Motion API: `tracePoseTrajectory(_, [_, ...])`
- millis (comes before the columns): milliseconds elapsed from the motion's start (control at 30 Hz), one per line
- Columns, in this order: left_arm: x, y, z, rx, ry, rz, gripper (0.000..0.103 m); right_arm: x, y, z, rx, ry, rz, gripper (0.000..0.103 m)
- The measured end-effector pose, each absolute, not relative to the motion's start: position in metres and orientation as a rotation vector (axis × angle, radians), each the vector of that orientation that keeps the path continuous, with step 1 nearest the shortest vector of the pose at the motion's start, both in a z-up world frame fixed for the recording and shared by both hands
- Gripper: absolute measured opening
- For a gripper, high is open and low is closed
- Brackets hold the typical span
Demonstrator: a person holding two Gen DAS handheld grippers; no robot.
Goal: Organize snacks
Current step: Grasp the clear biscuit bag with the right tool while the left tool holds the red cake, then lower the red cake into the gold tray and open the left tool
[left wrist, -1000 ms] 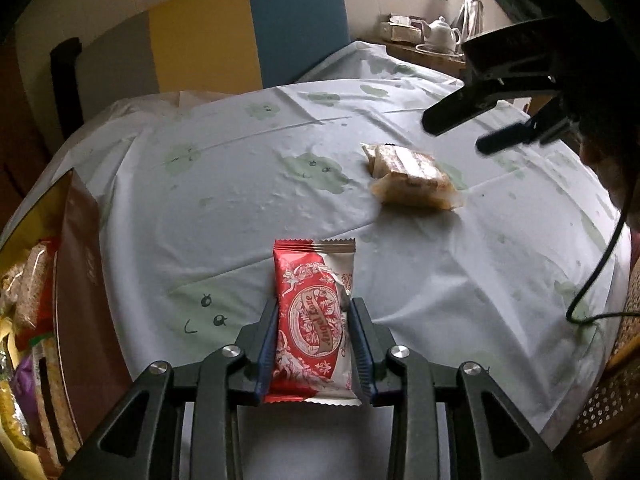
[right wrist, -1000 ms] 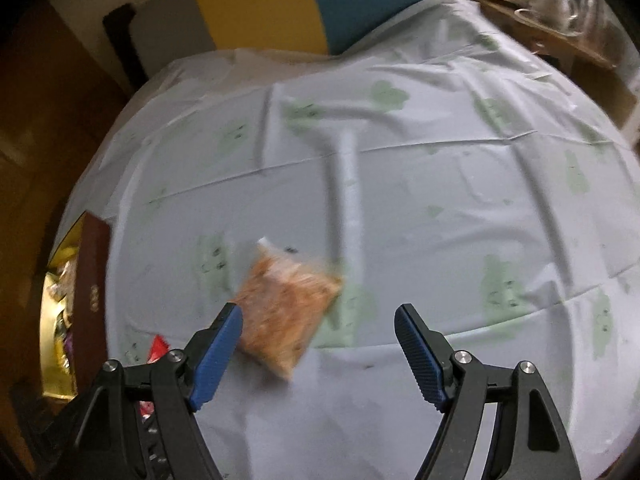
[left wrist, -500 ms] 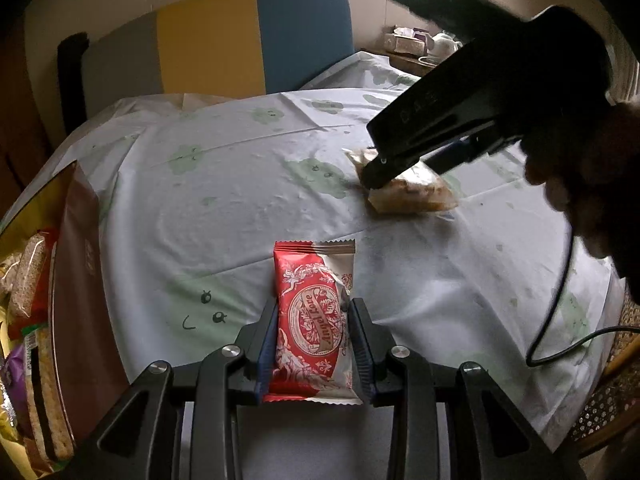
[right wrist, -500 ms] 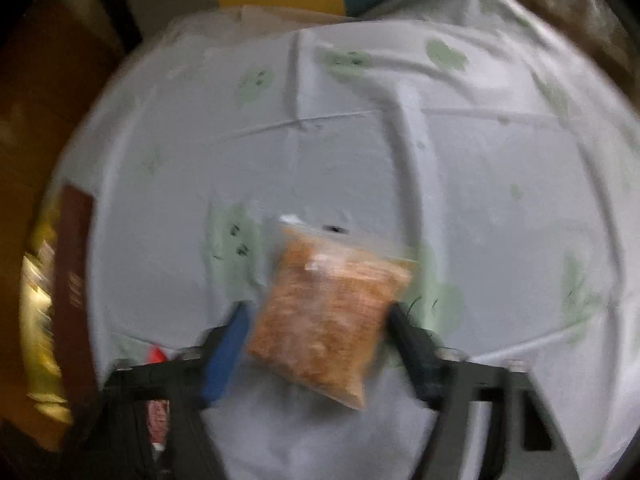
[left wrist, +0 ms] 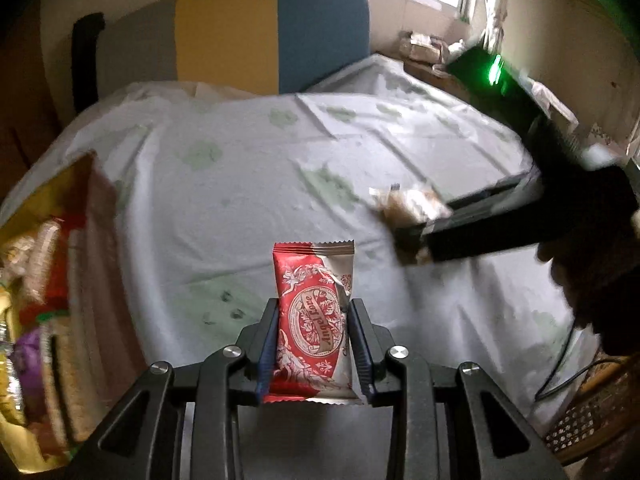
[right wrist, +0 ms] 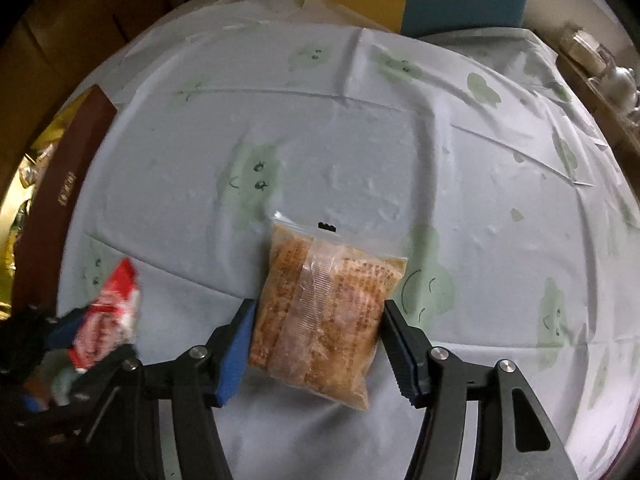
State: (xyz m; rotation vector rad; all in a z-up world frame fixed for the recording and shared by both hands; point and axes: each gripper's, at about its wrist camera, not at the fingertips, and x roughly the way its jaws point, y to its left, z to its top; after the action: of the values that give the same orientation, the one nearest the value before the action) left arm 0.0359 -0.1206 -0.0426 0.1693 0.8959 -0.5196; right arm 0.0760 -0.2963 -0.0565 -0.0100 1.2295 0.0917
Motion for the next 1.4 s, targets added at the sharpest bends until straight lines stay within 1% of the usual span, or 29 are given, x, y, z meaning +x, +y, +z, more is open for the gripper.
tracePoseTrajectory(300, [0.03, -0.102, -0.001, 0.137, 0.834, -0.427, 0.034, 0.075, -0.281, -0.061, -0.049, 1.229, 0.083, 0.062])
tracePoseTrajectory(667, [0.029, -0.064, 0.024, 0.113, 0.783, -0.316, 0.034, 0.081, -0.267, -0.062, -0.069, 1.226, 0.078, 0.062])
tracePoseTrajectory(900, [0.033, -0.026, 0.029, 0.069, 0.77, -0.222, 0.034, 0.077, -0.268, -0.064, -0.077, 1.218, 0.079, 0.062])
tracePoseTrajectory(1233, [0.039, 0.022, 0.023, -0.025, 0.799, -0.147, 0.034, 0.076, -0.271, -0.063, -0.067, 1.218, 0.08, 0.063])
tracePoseTrajectory(1400, [0.043, 0.083, 0.029, -0.179, 0.801, -0.054, 0.034, 0.074, -0.268, -0.063, -0.1, 1.208, 0.084, 0.062])
